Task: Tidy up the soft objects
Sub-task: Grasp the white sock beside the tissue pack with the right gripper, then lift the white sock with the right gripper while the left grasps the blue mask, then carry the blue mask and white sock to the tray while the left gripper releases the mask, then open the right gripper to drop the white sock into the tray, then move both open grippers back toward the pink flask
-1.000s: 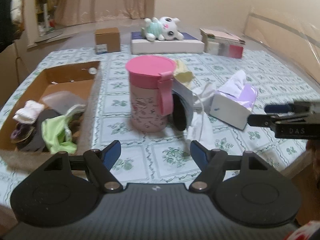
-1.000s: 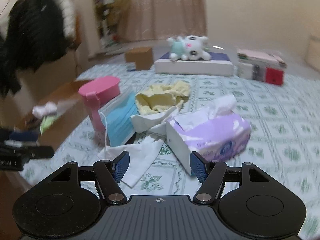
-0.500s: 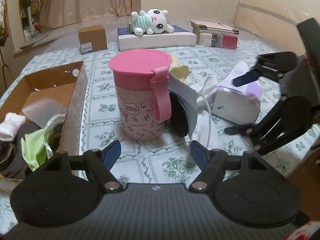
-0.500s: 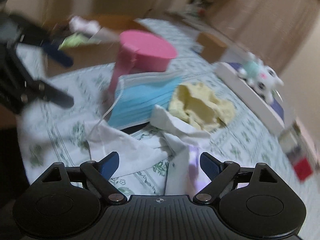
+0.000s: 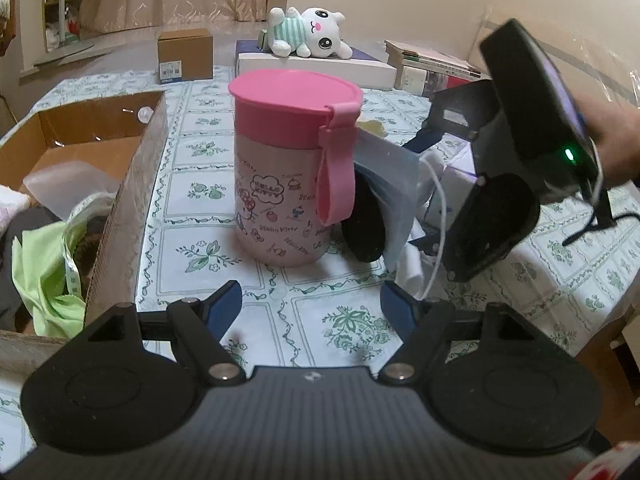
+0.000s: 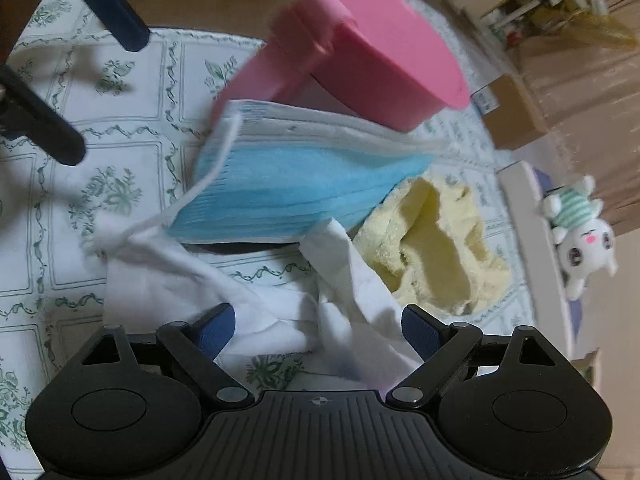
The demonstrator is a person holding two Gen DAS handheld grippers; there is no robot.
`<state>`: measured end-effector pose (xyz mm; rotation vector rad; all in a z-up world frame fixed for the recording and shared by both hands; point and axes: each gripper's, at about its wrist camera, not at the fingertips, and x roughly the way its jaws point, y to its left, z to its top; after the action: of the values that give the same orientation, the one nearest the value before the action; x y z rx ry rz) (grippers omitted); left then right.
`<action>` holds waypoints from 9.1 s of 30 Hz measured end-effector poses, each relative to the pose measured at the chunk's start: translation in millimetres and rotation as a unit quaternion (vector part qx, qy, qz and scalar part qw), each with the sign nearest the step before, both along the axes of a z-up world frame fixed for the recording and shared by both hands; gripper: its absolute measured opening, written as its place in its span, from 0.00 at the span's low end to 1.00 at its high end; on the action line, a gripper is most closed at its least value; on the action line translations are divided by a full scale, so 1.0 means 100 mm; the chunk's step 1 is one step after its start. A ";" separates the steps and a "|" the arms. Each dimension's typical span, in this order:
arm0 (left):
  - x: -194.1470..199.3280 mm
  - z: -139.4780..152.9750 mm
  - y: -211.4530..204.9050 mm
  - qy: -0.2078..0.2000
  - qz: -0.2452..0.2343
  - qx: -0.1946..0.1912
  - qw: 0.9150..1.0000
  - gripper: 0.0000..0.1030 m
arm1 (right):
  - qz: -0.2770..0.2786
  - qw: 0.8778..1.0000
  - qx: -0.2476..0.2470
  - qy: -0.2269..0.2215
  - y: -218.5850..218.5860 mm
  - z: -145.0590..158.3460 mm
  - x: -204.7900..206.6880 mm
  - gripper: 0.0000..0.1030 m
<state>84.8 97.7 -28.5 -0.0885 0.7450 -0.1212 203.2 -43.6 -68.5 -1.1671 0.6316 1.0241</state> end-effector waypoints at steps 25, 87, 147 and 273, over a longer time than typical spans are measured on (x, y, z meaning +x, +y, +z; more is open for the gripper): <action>-0.27 0.13 0.03 -0.011 0.016 -0.016 1.000 0.71 | -0.078 0.985 0.063 0.140 -0.35 0.32 -0.73 0.00; 0.50 0.12 -1.01 -0.009 -0.016 0.024 1.000 0.02 | -0.444 0.833 0.319 0.082 -1.97 0.47 -1.28 0.13; -0.05 0.03 -0.98 0.071 -0.125 0.076 0.987 0.03 | -0.449 0.817 0.355 0.065 -1.92 0.71 -1.40 0.13; -1.06 0.98 0.74 -0.053 0.150 0.020 0.987 0.74 | -0.374 0.814 0.430 0.112 -0.87 1.38 -1.50 0.55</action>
<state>-21.0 171.6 69.9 -0.1524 0.6192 0.1743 53.4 -131.1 69.6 0.0451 0.6214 0.6157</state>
